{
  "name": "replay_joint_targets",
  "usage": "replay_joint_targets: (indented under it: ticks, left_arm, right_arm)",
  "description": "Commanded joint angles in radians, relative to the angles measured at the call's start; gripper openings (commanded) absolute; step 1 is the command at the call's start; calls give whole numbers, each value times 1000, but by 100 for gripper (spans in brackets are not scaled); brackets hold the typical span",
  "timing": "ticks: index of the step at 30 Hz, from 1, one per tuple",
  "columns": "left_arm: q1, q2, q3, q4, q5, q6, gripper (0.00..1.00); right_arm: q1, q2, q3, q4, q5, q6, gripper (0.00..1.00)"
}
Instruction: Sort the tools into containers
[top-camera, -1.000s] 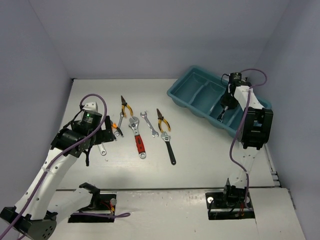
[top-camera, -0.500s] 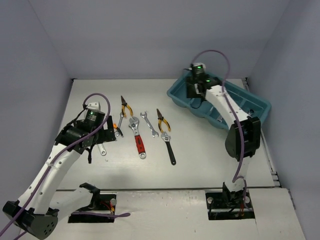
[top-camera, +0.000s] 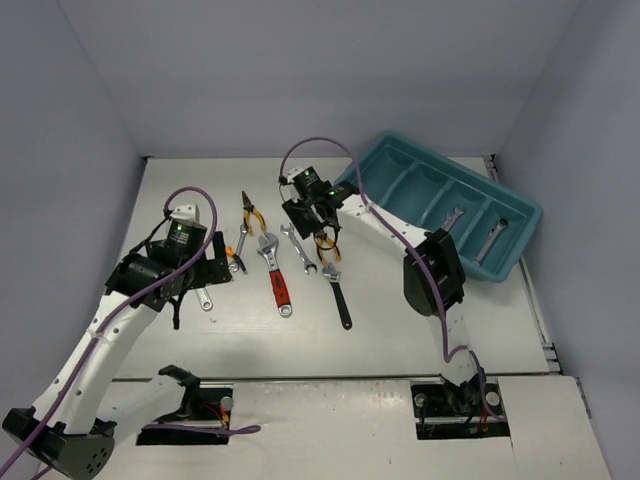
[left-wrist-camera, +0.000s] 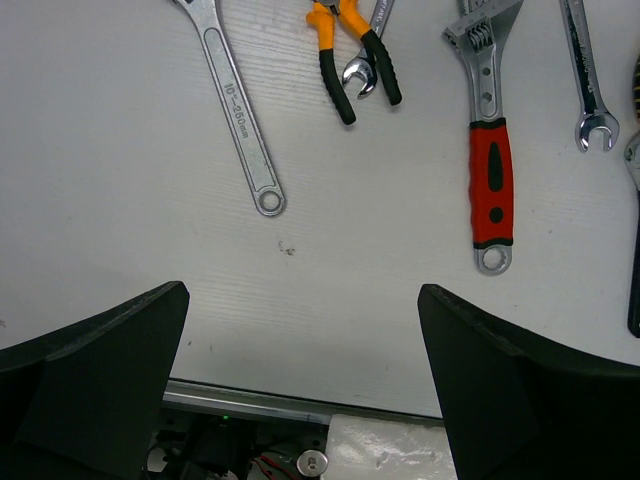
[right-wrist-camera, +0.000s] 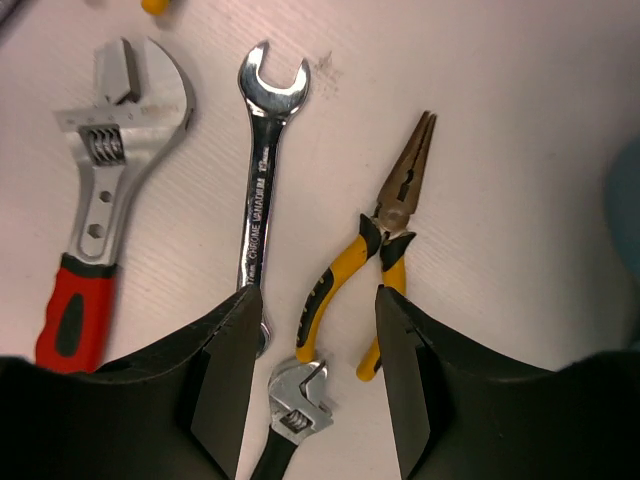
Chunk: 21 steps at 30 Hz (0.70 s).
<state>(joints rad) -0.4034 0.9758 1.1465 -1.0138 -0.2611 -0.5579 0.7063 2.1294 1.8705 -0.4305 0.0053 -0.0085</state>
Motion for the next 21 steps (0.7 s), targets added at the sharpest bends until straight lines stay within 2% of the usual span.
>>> replay_joint_targets:
  ticks: [1, 17, 21]
  left_arm:
    - [8, -43, 10, 18, -1, 0, 97]
    - [8, -53, -2, 18, 10, -5, 98]
    - [8, -58, -4, 18, 14, -7, 97]
  right_arm:
    - [12, 49, 56, -2, -36, -42, 47]
    - [44, 172, 88, 0, -41, -39, 45]
    - [49, 197, 86, 1, -30, -38, 42]
